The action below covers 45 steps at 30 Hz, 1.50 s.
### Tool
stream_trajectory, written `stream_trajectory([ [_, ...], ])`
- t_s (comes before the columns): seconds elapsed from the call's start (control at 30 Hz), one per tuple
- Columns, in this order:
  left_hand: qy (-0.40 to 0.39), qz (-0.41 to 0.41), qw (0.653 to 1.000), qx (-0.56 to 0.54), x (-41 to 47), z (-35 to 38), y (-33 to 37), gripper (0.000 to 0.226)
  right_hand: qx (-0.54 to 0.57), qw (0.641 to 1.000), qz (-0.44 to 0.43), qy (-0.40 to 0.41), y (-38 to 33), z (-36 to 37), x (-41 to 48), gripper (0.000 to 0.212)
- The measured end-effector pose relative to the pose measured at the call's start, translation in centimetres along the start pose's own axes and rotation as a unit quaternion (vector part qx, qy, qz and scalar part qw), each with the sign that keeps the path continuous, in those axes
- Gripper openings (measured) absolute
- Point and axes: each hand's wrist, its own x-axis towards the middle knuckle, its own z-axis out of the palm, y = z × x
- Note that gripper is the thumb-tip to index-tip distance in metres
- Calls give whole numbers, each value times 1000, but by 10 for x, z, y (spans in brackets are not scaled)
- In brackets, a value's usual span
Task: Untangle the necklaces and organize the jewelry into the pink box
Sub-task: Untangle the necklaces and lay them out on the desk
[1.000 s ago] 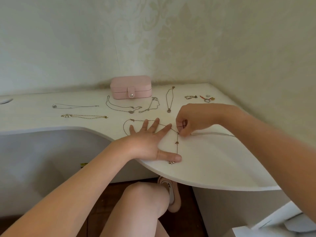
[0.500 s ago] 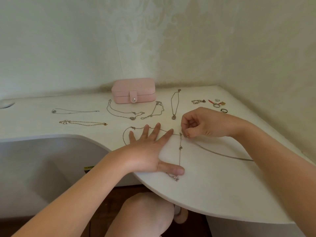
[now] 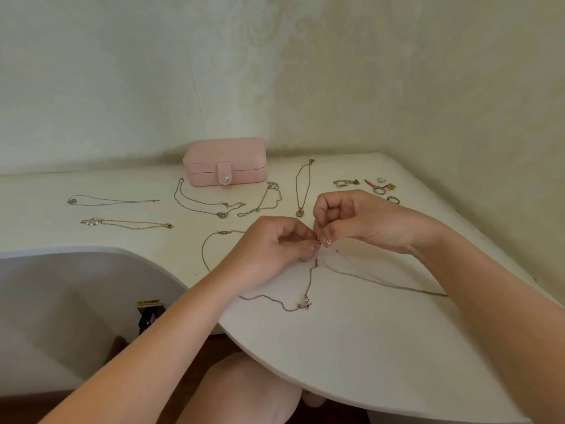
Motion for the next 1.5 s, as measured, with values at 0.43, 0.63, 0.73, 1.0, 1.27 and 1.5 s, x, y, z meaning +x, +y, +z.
stream_trajectory([
  [0.43,-15,22,987,-159,-5,-8,-1,12,169,985,13,40,-6,5,3,15],
  [0.63,15,-3,966,-259,-5,-11,0,13,15,997,39,64,-11,0,-2,18],
  [0.73,38,-34,959,-278,-4,-12,2,22,-83,993,29,80,-17,3,-6,11],
  [1.0,76,-52,968,-232,-7,-17,8,27,-151,977,-29,146,-11,9,-1,10],
  [1.27,81,-49,972,-214,-7,-15,1,31,-125,981,-69,133,-17,10,-4,9],
  [1.5,25,4,973,-231,-6,-12,-2,15,-115,981,-79,137,-20,14,-3,10],
])
